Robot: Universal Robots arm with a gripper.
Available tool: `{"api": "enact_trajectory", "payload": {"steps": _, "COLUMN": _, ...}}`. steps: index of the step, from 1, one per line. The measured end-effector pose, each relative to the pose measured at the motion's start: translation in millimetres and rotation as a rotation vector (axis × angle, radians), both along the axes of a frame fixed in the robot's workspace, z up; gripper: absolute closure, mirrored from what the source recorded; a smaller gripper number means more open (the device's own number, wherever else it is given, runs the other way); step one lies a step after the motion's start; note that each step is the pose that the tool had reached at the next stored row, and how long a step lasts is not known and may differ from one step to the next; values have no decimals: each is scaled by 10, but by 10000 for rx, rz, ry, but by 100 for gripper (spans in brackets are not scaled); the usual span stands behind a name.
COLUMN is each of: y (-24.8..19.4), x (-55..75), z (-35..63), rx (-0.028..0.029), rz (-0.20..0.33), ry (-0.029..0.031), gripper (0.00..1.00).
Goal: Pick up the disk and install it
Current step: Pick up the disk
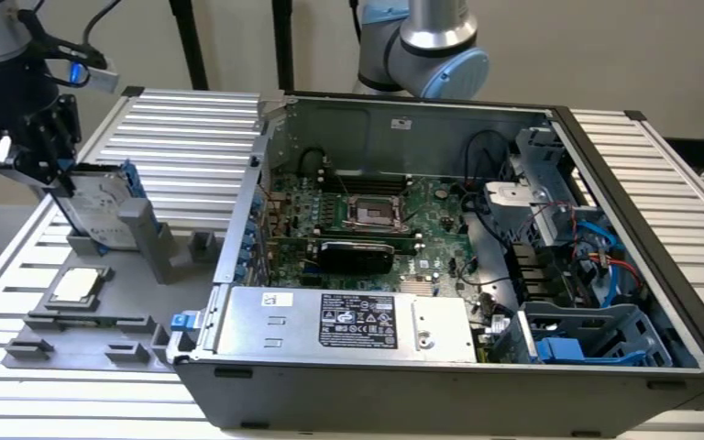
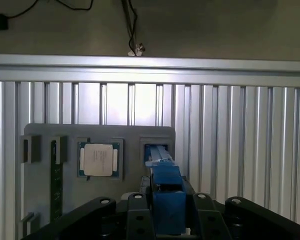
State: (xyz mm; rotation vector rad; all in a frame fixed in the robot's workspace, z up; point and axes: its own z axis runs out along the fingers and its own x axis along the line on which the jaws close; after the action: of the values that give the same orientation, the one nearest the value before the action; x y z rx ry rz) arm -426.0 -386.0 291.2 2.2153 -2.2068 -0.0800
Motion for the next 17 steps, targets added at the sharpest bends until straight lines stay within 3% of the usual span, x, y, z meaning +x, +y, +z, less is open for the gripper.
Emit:
{"api": "enact_trajectory", "payload": {"steps": 8, "y": -32, "x": -5, "z": -1, "rx": 0, "rz": -2, "ry": -154, "gripper": 67}}
{"api": "enact_trajectory", "payload": {"steps": 17, "y": -33, "x": -5, "z": -2, "rx": 1, "rz": 0, "ry": -159, "gripper": 67}}
